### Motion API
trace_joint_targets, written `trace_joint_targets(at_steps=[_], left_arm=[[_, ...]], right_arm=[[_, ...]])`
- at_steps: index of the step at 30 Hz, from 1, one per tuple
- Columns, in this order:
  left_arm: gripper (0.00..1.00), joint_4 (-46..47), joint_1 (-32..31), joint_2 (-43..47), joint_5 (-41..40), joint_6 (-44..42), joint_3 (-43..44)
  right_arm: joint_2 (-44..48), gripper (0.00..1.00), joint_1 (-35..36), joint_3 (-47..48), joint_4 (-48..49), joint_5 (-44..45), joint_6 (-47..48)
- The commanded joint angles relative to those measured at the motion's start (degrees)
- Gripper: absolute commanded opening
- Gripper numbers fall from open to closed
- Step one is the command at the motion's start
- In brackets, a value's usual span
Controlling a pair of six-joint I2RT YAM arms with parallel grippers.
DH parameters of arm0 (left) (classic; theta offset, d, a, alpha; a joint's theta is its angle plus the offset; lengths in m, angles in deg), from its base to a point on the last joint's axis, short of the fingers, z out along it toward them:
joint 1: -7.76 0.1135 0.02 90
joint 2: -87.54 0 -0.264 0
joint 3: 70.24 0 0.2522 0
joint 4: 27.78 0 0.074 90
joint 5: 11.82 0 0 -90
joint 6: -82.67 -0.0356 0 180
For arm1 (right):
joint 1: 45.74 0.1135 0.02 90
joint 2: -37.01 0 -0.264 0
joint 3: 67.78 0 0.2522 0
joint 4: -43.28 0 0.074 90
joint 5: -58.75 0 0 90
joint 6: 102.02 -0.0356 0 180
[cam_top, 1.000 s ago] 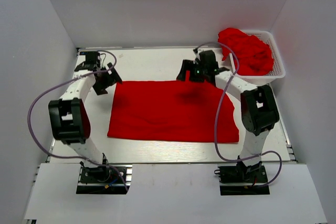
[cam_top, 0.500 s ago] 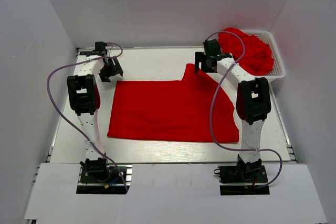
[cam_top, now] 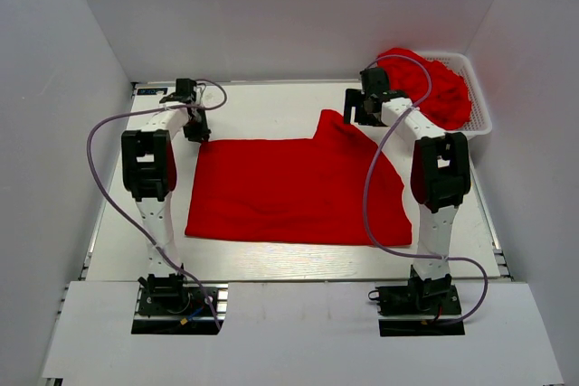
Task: Fold and stack the t-shirts
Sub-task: Grap the side of the flattened tshirt furthest away from the robot with both arms
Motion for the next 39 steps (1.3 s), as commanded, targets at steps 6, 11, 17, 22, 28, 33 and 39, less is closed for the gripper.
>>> trace_joint_targets(at_steps=[6, 11, 17, 22, 28, 33, 39], left_arm=[[0.0, -1.33, -2.58, 2.91, -0.62, -1.17, -10.33], [0.0, 2.35, -2.58, 7.02, -1.41, 1.2, -12.17], [0.0, 6.75, -2.58, 11.51, -1.41, 2.44, -13.32], [0.0, 6.75, -2.06, 11.52, -1.41, 2.97, -12.62], [0.0, 6.23, -2.06, 11.0, -1.94, 2.97, -12.09], [0.0, 6.23, -2.06, 11.0, -1.94, 3.49, -11.56], [0.0, 5.61, -1.53, 10.47, -2.47, 3.49, -10.51]], right_arm=[[-0.16, 0.9, -0.17, 1.74, -0.08, -1.12, 0.42], [-1.3, 0.9, 0.27, 3.14, 1.93, -2.79, 6.82], [-4.02, 0.88, 0.35, 5.24, 3.88, -6.22, 16.58], [-6.92, 0.88, 0.36, 7.62, 2.11, -9.2, 19.49], [-11.41, 0.85, 0.36, 11.22, 0.62, -12.0, 20.11], [-13.6, 0.65, 0.27, 12.11, 0.27, -11.41, 18.27], [-13.52, 0.0, -0.25, 12.11, 1.94, -8.77, 16.68]])
